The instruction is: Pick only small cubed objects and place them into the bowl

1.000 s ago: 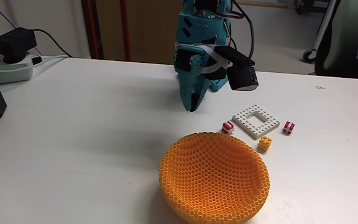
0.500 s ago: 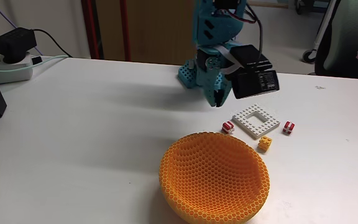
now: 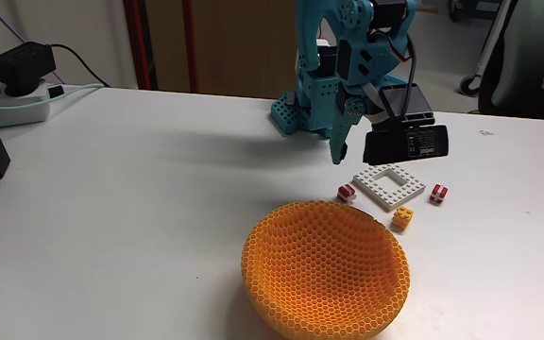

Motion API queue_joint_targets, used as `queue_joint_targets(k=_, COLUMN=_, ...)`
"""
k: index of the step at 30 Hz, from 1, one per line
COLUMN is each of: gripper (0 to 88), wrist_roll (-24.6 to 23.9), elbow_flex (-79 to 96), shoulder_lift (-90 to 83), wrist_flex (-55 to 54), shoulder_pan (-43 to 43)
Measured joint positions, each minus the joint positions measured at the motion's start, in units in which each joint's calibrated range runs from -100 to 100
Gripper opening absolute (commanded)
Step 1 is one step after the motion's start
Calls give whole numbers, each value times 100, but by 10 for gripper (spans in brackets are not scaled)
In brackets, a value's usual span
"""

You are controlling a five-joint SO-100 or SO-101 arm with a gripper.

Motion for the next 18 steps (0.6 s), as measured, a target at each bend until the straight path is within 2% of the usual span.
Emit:
queue_joint_targets(k=10, gripper=279, wrist_roll=117, elbow_flex=1025, shoulder_lift=49, wrist_flex=-1797, shoulder_pan=-48)
queue_joint_targets(k=18, gripper=280, wrist_roll=215, elbow_flex=1163, shoulder_lift=453, wrist_flex=-2440, shoulder_pan=19)
